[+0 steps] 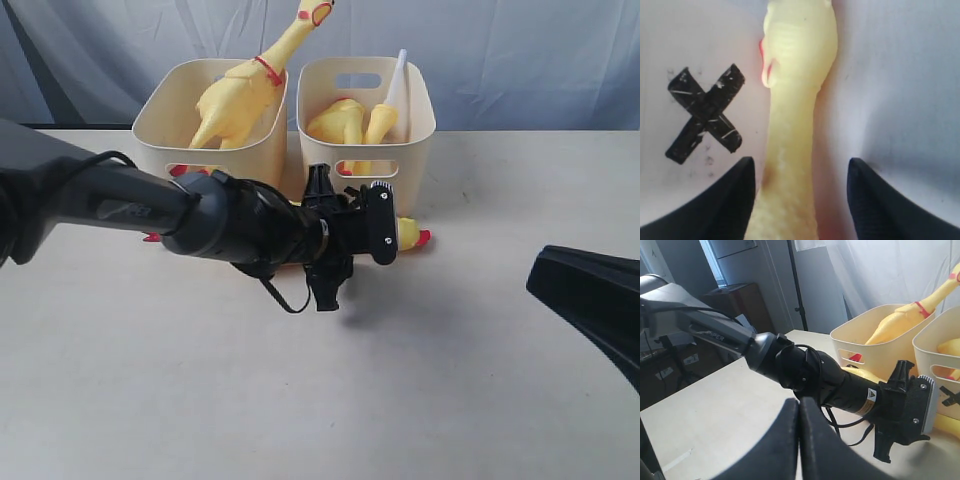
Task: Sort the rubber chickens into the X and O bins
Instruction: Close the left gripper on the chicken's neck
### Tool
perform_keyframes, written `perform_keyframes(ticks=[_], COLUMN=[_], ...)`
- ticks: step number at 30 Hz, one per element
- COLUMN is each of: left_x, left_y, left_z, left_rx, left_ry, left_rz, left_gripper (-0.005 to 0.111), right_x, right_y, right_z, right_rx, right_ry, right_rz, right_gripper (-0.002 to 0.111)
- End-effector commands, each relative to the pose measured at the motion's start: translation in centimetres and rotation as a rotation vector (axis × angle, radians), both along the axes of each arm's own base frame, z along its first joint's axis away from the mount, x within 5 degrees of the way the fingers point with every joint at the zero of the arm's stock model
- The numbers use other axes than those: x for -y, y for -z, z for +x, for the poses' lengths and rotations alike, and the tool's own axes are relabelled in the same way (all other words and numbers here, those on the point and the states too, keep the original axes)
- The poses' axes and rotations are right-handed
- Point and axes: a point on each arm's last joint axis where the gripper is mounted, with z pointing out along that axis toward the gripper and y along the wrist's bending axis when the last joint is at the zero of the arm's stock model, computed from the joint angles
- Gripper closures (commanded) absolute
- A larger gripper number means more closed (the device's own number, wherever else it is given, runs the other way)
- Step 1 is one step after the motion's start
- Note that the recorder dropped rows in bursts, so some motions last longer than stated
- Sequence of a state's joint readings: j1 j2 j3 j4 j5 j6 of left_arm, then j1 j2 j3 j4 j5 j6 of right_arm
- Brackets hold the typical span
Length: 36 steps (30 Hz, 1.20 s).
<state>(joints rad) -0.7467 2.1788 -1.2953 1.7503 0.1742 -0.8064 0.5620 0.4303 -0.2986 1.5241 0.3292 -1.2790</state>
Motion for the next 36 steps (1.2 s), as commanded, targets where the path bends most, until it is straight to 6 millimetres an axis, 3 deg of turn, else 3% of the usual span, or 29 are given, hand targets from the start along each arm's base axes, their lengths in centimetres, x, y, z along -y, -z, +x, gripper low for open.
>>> perform_keyframes(ticks=[1, 14, 17, 23, 28, 36], left_x=[0.3, 0.3, 0.2, 0.1, 0.1, 0.6], left_y=[0.2, 2.1, 2.0, 2.0, 2.0, 1.7], left_z=[0.5, 0.6, 0.6, 0.7, 0.7, 0.1], left_rx=[0.018, -0.01, -0.009, 0.002, -0.004, 0.056], left_ry=[-0.032, -0.045, -0.051, -0.058, -0.066, -0.143], left_rz=[0.002, 0.024, 0.023, 0.031, 0.026, 0.062], left_gripper=[0.054, 0.055, 0.064, 0.092, 0.107, 0.107], right_x=[0.1, 0.1, 0.1, 0.1, 0.1, 0.1], right_y=[0.1, 0.1, 0.1, 0.1, 0.1, 0.1], right_z=[-0.1, -0.1, -0.1, -0.1, -0.1, -0.1], right_rx=[0.002, 0.002, 0.002, 0.002, 0.002, 0.002], right_ry=[0.003, 0.003, 0.003, 0.003, 0.003, 0.003], right_rz=[0.0, 0.0, 0.0, 0.0, 0.0, 0.0], right_gripper=[0.108, 0.108, 0.108, 0.108, 0.108, 0.108])
